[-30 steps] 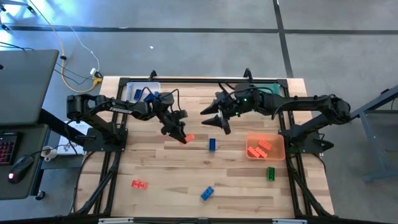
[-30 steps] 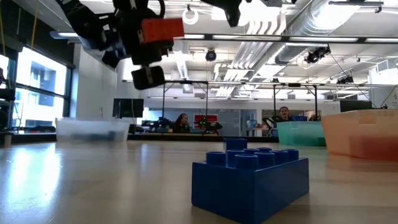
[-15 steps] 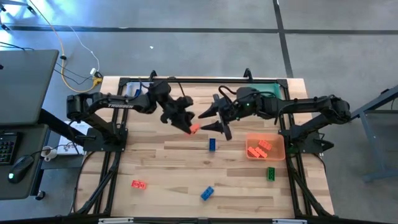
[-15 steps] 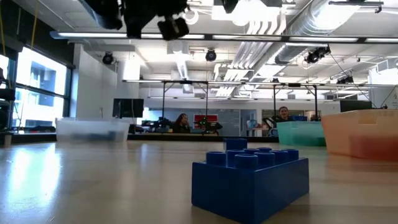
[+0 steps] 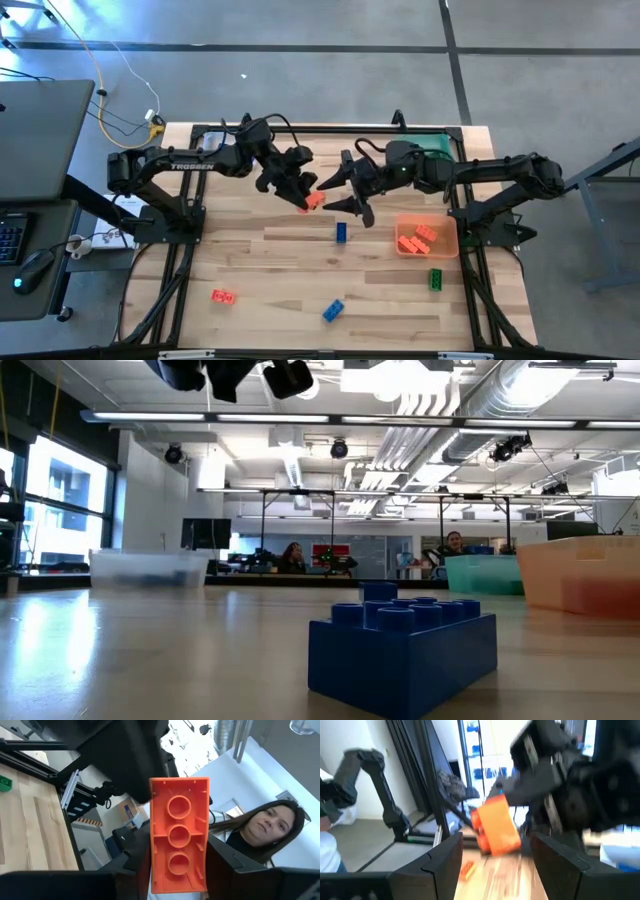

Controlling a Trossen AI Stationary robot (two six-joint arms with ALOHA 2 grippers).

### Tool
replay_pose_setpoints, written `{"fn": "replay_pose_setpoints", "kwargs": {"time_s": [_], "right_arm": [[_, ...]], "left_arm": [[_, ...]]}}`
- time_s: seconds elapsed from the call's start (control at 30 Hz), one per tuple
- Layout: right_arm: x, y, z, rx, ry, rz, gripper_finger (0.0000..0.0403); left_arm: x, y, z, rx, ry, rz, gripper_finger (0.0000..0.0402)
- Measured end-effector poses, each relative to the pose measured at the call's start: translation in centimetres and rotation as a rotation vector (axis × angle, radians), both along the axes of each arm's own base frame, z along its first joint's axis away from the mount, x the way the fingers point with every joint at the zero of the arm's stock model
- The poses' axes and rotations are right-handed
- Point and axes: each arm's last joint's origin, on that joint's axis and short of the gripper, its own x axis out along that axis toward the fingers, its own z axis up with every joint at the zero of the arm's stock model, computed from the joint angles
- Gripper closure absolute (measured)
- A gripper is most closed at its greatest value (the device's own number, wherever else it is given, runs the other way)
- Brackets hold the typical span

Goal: Sort & place blocks by color
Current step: Put the orange game piece into the orange bin

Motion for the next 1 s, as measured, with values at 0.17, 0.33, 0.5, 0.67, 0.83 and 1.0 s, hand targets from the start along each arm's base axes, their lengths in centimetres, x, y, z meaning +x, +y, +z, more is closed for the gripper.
{"fn": "replay_pose_setpoints", "kwargs": {"time_s": [0.17, 0.33, 0.5, 0.67, 0.83, 1.0], "right_arm": [[0.0, 0.2, 0.6, -0.016, -0.071, 0.006, 0.0183], [0.2, 0.2, 0.4, -0.012, -0.057, 0.007, 0.0183], [0.4, 0.2, 0.0, -0.008, -0.036, 0.007, 0.0183], [0.5, 0.2, -0.6, 0.001, 0.015, 0.008, 0.0183], [0.5, 0.4, -0.6, 0.006, 0.015, 0.013, 0.0186], [0.6, 0.4, -0.8, 0.007, 0.026, 0.026, 0.0238]], "left_arm": [[0.1, -0.1, 0.0, -0.003, -0.002, 0.020, 0.0291], [0.7, 0.2, -0.7, -0.018, 0.014, 0.069, 0.0291], [1.4, 0.1, -1.6, -0.029, 0.043, 0.065, 0.0291], [1.4, 0.0, -1.6, -0.024, 0.037, 0.039, 0.0291], [1.4, -0.1, -1.6, -0.022, 0.036, 0.035, 0.0291], [1.4, -0.2, -1.6, -0.022, 0.035, 0.031, 0.0291]]}}
